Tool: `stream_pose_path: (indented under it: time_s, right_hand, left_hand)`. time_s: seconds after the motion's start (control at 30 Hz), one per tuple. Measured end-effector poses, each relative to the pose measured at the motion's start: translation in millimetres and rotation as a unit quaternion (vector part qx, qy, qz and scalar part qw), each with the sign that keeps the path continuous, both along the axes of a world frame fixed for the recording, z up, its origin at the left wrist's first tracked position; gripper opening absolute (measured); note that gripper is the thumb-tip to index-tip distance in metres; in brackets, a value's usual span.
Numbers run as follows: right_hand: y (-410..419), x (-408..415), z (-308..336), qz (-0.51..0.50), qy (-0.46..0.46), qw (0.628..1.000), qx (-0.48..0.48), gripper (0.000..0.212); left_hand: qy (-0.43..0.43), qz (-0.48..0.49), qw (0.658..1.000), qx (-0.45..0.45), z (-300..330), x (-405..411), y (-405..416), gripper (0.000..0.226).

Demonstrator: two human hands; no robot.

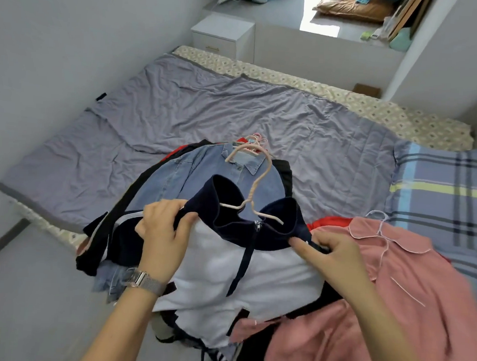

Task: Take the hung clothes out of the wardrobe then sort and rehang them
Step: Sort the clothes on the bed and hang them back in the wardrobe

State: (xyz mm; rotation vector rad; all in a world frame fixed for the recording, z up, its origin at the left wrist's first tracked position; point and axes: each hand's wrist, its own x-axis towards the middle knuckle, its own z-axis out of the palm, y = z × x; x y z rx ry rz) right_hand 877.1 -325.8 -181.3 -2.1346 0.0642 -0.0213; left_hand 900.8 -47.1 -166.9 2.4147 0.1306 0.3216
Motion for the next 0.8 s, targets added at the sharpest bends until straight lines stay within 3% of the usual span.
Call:
stream_pose_path:
  time_s: [0.13, 0.23, 0.37, 0.47, 0.8]
  right_hand:
    - [-13.8, -40.1, 30.9, 0.022, -0.043, 0.999, -0.018, 0.065]
    - [-19.0, -73.2, 53.4, 0.019, -0.055, 0.998, -0.032, 0.065]
    - [-22.0, -125.9, 77.4, -0.051, -0.067, 0.994, -0.065, 0.063]
    - [-23.4, -171.9, 83.0, -0.111, -0.077, 0.985, -0.107, 0.059]
    - [-1.1, -308.5, 97.4, -0.222, -0.028, 0.97, -0.099, 0.047]
  left_hand:
    - [-0.026, 0.013, 0.999, -0.014, 24.7, -51.4, -10.5, 0.041]
    - [-0.042, -0.004, 0.999, -0.002, 47.7, -84.8, -11.9, 0.026]
    - [-0.055, -0.009, 0.998, -0.007, 70.8, -125.5, -24.1, 0.024]
    - [-0.055, -0.029, 0.998, -0.017, 72.3, -157.3, -34.5, 0.038]
    - [-0.011, -0.133, 0.989, -0.058, 65.0, -246.8, -28.5, 0.045]
